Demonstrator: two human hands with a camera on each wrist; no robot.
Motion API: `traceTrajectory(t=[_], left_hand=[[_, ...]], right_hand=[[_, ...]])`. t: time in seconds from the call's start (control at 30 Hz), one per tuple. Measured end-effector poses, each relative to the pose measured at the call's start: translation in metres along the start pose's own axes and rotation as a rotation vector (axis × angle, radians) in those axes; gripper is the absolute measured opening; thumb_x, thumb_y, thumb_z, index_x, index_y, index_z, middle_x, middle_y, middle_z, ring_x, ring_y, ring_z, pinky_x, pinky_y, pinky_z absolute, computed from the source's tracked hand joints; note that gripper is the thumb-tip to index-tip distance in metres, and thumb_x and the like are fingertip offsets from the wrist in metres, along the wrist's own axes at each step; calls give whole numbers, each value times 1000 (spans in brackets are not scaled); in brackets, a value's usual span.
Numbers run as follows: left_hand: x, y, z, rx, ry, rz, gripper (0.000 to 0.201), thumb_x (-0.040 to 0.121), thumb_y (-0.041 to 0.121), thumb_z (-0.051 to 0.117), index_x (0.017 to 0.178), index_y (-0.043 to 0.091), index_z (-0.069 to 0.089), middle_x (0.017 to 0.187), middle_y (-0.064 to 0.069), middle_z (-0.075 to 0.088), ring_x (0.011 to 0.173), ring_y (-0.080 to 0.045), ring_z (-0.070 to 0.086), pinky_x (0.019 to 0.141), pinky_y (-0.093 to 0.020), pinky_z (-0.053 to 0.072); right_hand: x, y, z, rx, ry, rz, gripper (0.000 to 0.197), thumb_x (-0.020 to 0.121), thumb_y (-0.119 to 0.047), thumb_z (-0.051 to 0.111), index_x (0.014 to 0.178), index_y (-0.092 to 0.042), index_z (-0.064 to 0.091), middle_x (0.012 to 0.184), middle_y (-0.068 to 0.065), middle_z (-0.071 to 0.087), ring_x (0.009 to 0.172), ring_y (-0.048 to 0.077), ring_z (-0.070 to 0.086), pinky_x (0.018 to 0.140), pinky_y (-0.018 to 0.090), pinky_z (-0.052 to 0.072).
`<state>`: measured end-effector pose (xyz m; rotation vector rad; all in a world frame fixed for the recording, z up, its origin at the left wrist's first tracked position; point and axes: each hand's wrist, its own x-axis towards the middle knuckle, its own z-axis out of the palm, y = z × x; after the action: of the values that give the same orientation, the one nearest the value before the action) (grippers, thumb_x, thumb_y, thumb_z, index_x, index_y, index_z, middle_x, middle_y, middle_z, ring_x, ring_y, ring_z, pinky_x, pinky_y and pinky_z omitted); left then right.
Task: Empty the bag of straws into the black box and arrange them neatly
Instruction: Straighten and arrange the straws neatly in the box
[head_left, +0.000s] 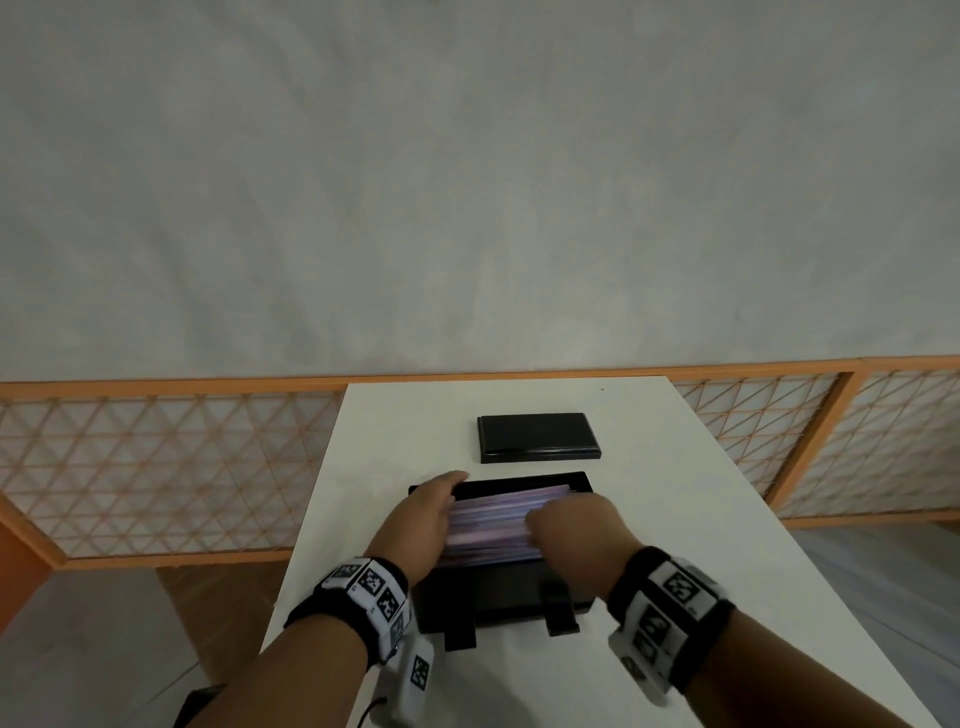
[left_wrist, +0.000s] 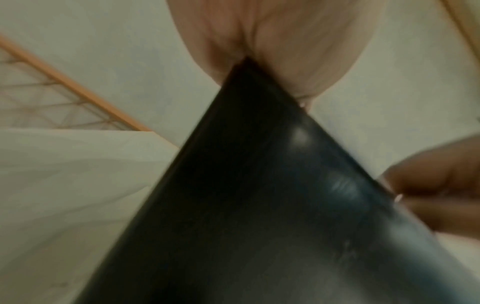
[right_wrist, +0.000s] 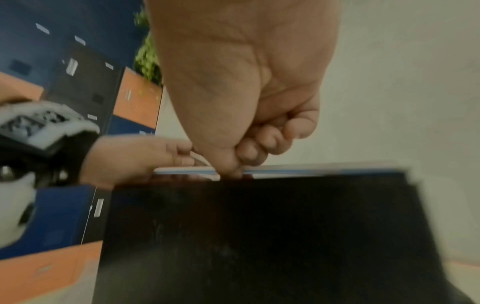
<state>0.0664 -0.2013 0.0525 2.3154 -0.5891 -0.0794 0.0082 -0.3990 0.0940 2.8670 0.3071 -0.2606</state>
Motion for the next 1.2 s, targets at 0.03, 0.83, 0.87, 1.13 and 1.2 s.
traceTrajectory(t=[0.03, 0.83, 0.87, 1.13, 1.2], left_hand=[[2, 0, -1, -17, 83, -11, 45, 94, 2, 34, 134, 19, 44, 134, -4, 49, 118, -10, 47, 95, -14, 29], [17, -5, 9, 312, -46, 119, 15, 87, 21, 50, 100, 22, 59, 103, -2, 64, 95, -20, 57, 77, -27, 38], [17, -5, 9, 311, -43, 114, 15, 88, 21, 49, 99, 23, 59, 103, -2, 64, 94, -20, 57, 75, -27, 38], [17, -1, 9, 315, -33, 103, 13, 86, 23, 49, 94, 26, 60, 101, 0, 64, 91, -16, 57, 70, -20, 34], [17, -1, 8, 307, -41, 90, 14, 85, 23, 49, 93, 27, 59, 102, 1, 64, 92, -15, 57, 72, -21, 36]], right_hand=[[8, -3, 2, 2, -48, -5, 21, 93, -17, 45, 106, -16, 61, 105, 6, 66, 98, 30, 64, 73, 33, 46], [57, -62, 33, 336, -138, -228, 74, 64, -67, 64, 123, -22, 57, 116, 5, 62, 104, 27, 58, 92, 43, 48], [59, -63, 29, 385, -167, -198, 77, 62, -67, 67, 126, -24, 55, 121, 3, 60, 108, 27, 57, 94, 43, 47], [70, -72, 19, 514, -334, -96, 66, 68, -48, 77, 126, -23, 59, 128, 5, 59, 117, 28, 53, 100, 42, 44], [70, -71, 19, 561, -370, -102, 58, 68, -45, 77, 120, -24, 62, 122, 4, 63, 109, 26, 58, 97, 42, 47]])
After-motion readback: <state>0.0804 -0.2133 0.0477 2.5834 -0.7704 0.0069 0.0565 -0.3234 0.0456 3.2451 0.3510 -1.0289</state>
